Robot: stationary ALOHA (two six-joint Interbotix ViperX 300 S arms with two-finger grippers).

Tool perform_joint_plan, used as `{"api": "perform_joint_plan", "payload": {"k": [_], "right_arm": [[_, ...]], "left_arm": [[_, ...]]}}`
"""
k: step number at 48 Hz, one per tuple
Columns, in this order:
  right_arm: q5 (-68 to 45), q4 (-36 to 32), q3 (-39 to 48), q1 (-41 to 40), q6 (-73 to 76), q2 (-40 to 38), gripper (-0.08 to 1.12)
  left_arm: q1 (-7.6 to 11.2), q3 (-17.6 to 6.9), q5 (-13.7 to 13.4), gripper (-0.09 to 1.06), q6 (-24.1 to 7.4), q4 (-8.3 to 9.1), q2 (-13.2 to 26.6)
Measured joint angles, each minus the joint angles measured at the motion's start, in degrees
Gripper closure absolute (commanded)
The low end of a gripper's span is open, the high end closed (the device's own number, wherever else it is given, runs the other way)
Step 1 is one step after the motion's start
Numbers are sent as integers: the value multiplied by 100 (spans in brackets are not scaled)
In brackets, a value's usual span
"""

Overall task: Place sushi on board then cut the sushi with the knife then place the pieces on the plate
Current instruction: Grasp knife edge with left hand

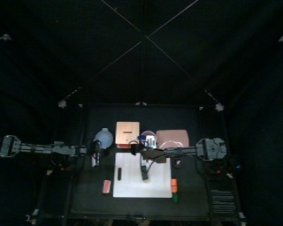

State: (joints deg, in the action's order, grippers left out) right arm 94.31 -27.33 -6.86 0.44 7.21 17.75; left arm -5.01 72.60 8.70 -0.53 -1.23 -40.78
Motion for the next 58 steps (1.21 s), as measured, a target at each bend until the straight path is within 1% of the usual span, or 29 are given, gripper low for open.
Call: {"api": "perform_joint_plan", "payload": {"k": [7,15,32,39,50,53,58], "right_arm": [[-18,9,-53,-9,-9,-9,67],[-18,44,-211,-44,-9,-229,68],[9,53,-325,-26,62,-1063,68],[26,26,-316,193,158,-1547,68],[-158,-185,114,800,650,-2224,68],[-519,-220,334,984,984,-2487,68],[-1380,-220,817,1257,1591,-2979,68]], "left_arm": [[-9,0,-9,98,0,9,0],[-35,-9,0,98,0,0,9],[-62,18,-9,98,-9,9,9],[-88,26,-9,98,-9,0,9],[-132,26,26,98,0,18,0],[-141,26,88,98,0,26,0],[-114,-9,308,98,0,26,-9]]}}
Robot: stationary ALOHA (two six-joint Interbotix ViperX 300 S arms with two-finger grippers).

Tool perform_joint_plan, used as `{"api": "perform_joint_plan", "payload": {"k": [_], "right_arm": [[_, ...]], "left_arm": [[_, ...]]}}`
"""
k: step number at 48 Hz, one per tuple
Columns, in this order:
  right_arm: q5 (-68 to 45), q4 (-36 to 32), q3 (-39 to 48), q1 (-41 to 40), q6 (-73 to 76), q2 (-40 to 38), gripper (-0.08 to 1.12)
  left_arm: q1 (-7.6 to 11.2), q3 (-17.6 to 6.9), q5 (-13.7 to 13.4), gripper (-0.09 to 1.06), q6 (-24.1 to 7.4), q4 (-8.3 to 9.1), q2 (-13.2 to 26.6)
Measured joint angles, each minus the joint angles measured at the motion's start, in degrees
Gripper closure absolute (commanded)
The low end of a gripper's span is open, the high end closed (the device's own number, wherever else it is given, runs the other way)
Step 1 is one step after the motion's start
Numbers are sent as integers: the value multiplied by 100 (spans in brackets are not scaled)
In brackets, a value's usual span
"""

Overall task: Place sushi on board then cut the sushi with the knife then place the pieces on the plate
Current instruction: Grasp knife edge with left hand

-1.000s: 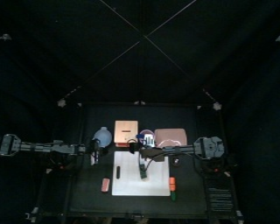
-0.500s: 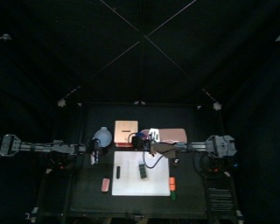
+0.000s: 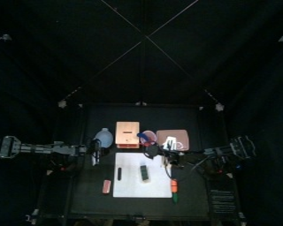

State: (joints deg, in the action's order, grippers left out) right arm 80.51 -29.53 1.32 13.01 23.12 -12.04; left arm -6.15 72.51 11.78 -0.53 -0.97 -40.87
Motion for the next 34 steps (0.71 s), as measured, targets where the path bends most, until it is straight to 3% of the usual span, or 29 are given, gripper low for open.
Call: {"api": "perform_joint_plan", "payload": {"k": [4,9,17,23,34], "right_arm": [[-703,0,527,158,431,-387,68],[-1503,0,1362,220,835,-844,68],[-2821,0,2558,220,1046,-1441,68],[-4192,26,3322,114,1055,-1784,68],[-5854,439,4245,-387,1002,-1890,68]], "left_arm": [[35,-97,167,98,0,35,-26],[220,-272,334,97,9,141,-88],[677,-510,642,87,35,193,-141],[870,-659,712,65,53,132,-149],[1187,-923,721,15,44,-387,62]]}}
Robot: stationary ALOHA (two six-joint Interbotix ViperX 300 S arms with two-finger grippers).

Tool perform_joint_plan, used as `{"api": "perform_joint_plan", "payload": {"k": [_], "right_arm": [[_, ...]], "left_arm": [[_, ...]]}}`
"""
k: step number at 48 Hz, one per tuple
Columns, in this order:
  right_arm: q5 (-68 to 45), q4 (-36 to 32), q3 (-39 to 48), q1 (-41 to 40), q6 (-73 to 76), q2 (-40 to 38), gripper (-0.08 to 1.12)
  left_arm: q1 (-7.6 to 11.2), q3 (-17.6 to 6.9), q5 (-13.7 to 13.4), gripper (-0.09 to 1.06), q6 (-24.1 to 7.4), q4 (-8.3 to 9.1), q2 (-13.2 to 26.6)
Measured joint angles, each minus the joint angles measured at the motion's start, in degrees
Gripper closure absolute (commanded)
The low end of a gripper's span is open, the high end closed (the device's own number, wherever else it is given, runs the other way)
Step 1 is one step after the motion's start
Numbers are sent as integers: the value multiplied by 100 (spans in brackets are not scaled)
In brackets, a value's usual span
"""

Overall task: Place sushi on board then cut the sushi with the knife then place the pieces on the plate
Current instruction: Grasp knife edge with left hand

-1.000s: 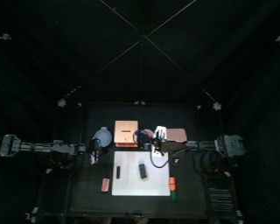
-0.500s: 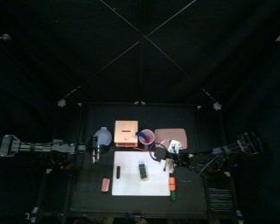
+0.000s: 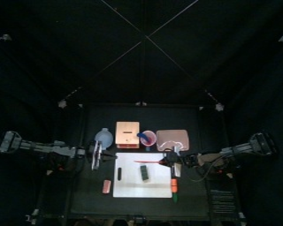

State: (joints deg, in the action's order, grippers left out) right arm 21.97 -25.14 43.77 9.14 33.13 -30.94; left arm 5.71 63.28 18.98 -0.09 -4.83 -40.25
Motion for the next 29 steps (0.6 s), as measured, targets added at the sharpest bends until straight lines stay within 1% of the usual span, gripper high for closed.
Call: {"api": "perform_joint_plan", "payload": {"k": [3,5,8,11,17,19,23,29], "right_arm": [[-167,9,132,-70,0,9,68],[-211,9,167,-97,-18,26,68],[-264,-26,202,-123,-18,53,68],[-290,-70,202,-149,-18,105,68],[-378,-97,202,-246,-26,237,68],[-422,-105,202,-290,-26,299,68],[-510,-105,202,-352,-26,457,68],[-650,-167,176,-422,-62,756,68]], "left_arm": [[26,-79,0,4,0,-70,132],[35,-141,-9,-4,-9,-70,229],[53,-264,-62,-9,-35,-70,413],[44,-422,-176,-8,-62,-53,571],[35,-738,-492,-5,-79,123,870],[35,-835,-598,-5,-88,149,984],[35,-1090,-870,-5,-79,185,1266],[-62,-1459,-1310,-5,-88,246,1731]]}}
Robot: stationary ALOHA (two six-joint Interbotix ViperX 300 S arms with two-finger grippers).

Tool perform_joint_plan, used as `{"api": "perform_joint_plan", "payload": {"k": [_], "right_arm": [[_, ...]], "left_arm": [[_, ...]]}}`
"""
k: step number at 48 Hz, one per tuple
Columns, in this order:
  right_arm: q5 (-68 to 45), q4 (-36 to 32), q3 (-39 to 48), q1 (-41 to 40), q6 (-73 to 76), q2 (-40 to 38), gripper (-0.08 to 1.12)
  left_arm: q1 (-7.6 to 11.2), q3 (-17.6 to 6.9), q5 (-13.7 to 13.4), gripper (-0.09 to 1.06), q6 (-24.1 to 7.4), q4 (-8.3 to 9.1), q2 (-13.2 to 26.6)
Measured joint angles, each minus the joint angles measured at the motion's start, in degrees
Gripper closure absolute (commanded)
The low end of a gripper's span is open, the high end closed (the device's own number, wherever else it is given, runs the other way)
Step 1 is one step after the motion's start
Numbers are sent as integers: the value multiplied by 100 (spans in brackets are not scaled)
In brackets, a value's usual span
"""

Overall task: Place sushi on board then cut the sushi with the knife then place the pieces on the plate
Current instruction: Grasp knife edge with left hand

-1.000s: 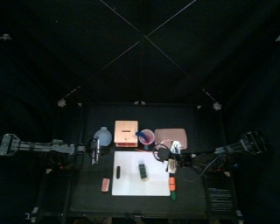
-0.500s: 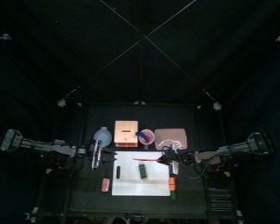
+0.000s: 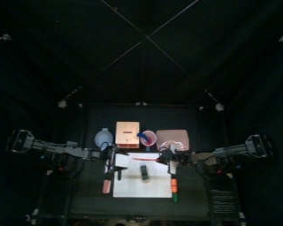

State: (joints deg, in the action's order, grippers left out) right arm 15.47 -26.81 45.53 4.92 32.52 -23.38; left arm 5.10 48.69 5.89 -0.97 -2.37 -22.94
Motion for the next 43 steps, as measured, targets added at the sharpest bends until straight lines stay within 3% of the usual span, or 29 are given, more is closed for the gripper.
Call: {"api": "perform_joint_plan", "payload": {"k": [11,21,28,43], "right_arm": [[-114,-176,-97,-53,-9,352,68],[-123,-202,-105,-62,-9,422,68],[-123,-202,-105,-53,-9,431,68],[-123,-193,-105,-62,-9,457,68]], "left_arm": [[-132,-527,-642,-5,-9,114,826],[-308,-879,-1107,-4,0,422,1318],[-422,-993,-1239,0,9,554,1477],[-536,-1002,-1266,21,9,563,1494]]}}
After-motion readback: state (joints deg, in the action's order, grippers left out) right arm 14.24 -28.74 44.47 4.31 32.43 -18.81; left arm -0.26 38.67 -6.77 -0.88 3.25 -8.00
